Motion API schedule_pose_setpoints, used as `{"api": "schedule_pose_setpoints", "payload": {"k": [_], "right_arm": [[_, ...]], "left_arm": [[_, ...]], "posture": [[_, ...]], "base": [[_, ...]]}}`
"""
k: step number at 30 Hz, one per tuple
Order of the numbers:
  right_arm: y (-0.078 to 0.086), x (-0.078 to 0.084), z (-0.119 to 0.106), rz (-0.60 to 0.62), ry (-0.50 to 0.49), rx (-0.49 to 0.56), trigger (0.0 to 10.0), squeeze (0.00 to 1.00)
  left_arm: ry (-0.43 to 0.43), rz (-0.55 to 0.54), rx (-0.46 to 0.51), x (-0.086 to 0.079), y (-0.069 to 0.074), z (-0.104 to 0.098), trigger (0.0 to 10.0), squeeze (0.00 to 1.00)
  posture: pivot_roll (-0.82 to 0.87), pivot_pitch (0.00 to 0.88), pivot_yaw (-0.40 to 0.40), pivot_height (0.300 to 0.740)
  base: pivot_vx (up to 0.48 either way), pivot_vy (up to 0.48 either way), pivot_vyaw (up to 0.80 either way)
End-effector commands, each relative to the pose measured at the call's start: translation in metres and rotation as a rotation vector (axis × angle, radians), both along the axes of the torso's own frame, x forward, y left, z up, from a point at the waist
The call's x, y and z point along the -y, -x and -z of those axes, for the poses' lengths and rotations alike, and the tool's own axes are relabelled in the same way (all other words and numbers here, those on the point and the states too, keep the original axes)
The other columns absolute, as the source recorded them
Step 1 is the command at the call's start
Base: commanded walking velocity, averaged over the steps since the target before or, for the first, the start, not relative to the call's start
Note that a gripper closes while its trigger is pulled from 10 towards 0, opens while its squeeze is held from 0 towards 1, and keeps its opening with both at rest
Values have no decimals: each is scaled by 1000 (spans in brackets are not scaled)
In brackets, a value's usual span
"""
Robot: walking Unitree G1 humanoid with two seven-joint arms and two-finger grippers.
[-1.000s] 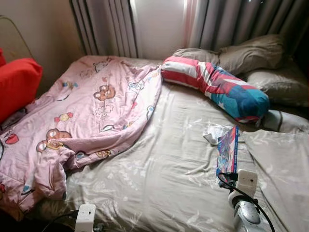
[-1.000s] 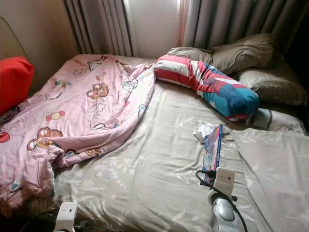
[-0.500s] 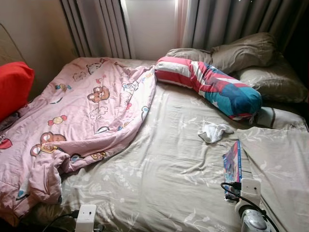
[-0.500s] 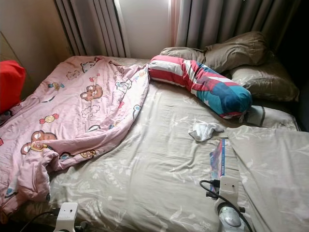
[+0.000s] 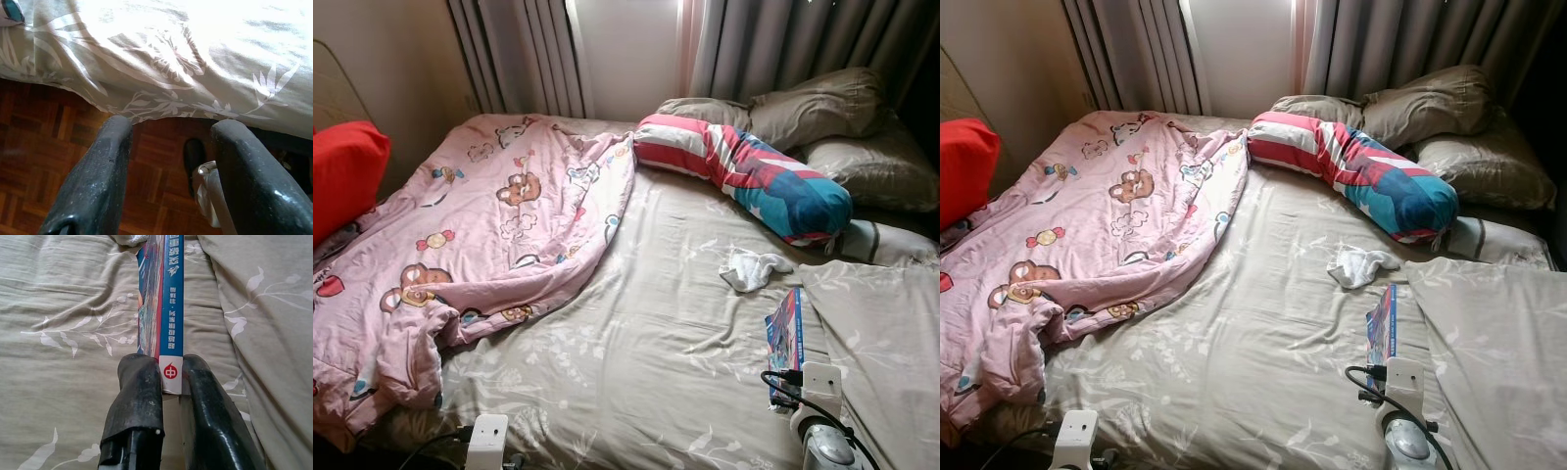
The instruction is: Clean up the room
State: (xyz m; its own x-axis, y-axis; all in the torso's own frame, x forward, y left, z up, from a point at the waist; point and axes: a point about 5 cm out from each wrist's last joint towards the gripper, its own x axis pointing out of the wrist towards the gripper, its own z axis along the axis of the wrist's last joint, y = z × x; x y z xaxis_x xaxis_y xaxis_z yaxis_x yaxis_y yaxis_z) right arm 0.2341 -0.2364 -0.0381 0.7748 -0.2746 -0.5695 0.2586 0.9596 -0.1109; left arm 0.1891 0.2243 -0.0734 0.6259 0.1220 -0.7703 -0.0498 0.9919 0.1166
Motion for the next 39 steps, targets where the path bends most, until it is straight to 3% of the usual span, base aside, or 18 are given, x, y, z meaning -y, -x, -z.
{"api": "schedule_pose_setpoints", "payload": {"k": [1,25,31,35,39], "right_arm": [[-9,3,-8,-7,28,38,10000,0],[-16,-2,-14,-22,-3,103,10000,0],[-25,-1,-22,-27,-36,149,10000,0],[-39,5,-36,-45,-66,196,10000,0],[-45,6,-42,-91,-55,187,10000,0]], "left_arm": [[-20,5,-27,-5,5,2,10000,0],[-25,9,-31,-6,5,2,10000,0],[-27,10,-32,-6,5,1,10000,0],[-29,12,-31,-7,5,1,10000,0],[-29,13,-30,-7,4,1,10000,0]], "posture": [[-104,0,41,671],[-101,0,52,653],[-99,0,57,653],[-103,0,60,653],[-100,0,60,653]], "base": [[0,0,0],[0,0,0],[0,0,0],[0,0,0],[0,0,0]]}}
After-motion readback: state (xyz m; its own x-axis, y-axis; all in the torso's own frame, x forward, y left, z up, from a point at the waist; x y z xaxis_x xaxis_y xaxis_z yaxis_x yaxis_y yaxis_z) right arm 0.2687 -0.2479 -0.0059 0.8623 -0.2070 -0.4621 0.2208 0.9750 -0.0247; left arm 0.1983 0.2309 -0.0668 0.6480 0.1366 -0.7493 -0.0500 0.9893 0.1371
